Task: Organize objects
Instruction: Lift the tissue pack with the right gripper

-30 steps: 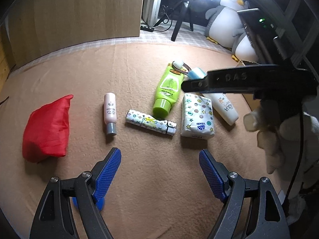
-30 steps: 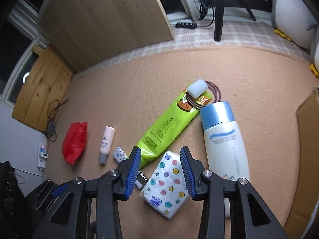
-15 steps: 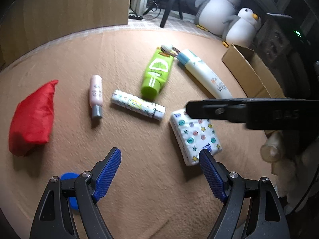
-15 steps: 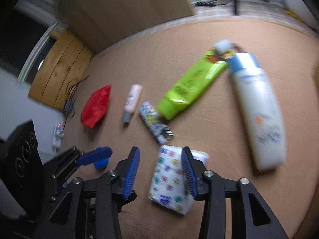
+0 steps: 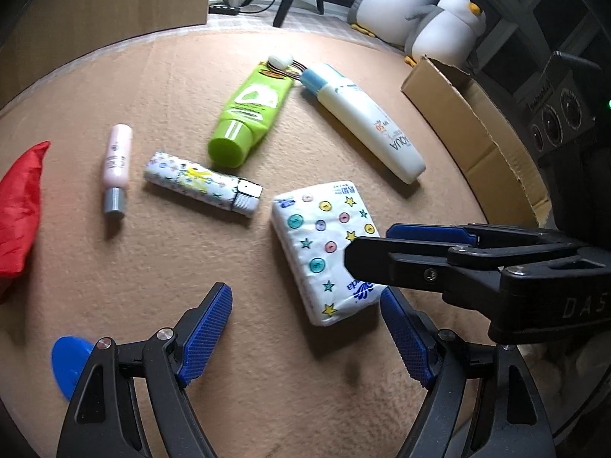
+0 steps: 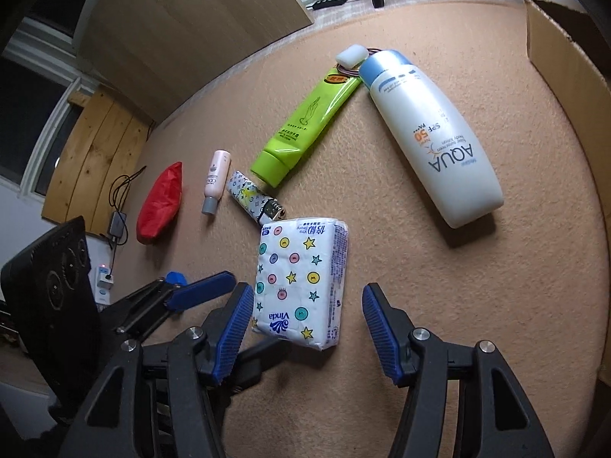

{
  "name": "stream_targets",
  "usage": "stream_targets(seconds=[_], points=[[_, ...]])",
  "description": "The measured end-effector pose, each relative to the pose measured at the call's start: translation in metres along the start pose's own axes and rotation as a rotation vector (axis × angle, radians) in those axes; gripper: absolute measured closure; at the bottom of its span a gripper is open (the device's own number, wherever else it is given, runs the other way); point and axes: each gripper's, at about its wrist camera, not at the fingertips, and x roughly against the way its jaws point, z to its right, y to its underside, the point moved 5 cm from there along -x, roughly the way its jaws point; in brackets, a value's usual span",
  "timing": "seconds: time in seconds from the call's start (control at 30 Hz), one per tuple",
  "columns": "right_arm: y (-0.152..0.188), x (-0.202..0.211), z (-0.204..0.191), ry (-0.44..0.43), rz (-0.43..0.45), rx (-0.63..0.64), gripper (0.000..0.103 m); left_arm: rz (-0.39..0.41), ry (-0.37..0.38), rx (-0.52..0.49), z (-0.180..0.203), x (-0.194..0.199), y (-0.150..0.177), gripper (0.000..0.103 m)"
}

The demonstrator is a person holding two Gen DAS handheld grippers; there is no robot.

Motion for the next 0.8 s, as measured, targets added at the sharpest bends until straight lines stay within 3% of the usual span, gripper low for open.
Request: stream_targets(seconds=[0.17, 0.43, 0.8], points=[[-0.001, -0.005, -0.001, -0.012, -0.018, 0.001, 0.048, -0.001, 0.025, 0.0, 0.004, -0.003, -0.001, 0.026], [0.002, -0.008, -0.004, -0.02, -0.039, 0.012, 0.064, -0.008, 0.077, -0.009, 0.012, -0.005, -0.002, 0.045], [0.006, 0.005, 0.0, -0.033, -0.021, 0.004, 0.065, 0.021, 0.076, -0.045, 0.034, 0.008, -0.01, 0.046]])
